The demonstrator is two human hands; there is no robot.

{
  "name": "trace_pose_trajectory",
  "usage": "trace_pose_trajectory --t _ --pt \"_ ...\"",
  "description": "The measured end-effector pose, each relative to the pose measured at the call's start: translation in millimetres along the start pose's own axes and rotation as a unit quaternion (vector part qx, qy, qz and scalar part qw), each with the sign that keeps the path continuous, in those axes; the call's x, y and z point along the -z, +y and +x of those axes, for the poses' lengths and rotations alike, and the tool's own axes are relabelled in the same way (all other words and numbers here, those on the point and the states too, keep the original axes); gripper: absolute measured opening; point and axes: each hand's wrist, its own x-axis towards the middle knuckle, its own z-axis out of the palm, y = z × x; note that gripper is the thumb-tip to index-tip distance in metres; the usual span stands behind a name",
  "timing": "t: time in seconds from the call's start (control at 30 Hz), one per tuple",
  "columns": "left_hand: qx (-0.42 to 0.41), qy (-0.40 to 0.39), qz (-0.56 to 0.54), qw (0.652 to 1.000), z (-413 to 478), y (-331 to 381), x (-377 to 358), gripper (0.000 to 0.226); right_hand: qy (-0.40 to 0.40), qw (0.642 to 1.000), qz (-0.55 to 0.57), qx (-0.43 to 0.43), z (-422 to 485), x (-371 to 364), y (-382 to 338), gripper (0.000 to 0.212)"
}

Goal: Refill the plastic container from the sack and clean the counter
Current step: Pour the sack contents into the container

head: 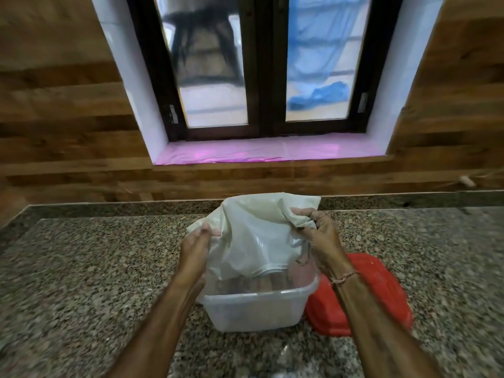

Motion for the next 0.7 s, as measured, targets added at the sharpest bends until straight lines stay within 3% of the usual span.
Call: trace_pose_trajectory --t 0.03,0.13,0.2,0.3,0.43,0.57,0.7 --pt "-0.008 0.000 0.001 1.000 1.9 -1.8 -1.8 0.017 -0.002 1.000 0.000 0.001 1.1 0.1 1.3 0.037" --pt "0.031 -0.019 -0.042 0.998 8.9 -2.4 1.9 0.066 -0.006 1.000 0.020 -0.003 3.3 1.3 4.7 0.032" --pt "0.074 -0.027 -0.087 0.993 13.0 3.3 6.3 0.058 -0.009 1.000 0.026 0.001 5.4 2.3 7.4 0.032" --pt "0.138 -0.033 -0.129 0.982 12.5 16.4 5.2 0.067 -0.024 0.999 0.033 0.007 8.2 5.0 12.7 0.035" --pt "0.158 0.005 -0.160 0.974 21.9 21.6 0.2 0.039 -0.055 0.998 0.033 -0.009 8.3 10.9 11.6 0.047" --pt "0.120 0.018 -0.151 0.981 23.4 18.0 0.7 0.024 -0.113 0.988 0.077 -0.069 7.9 20.7 0.2 0.025" --pt "0.081 0.010 -0.136 0.987 23.9 9.3 4.0 0.028 -0.096 0.991 0.021 -0.093 6.4 19.7 -9.8 0.058"
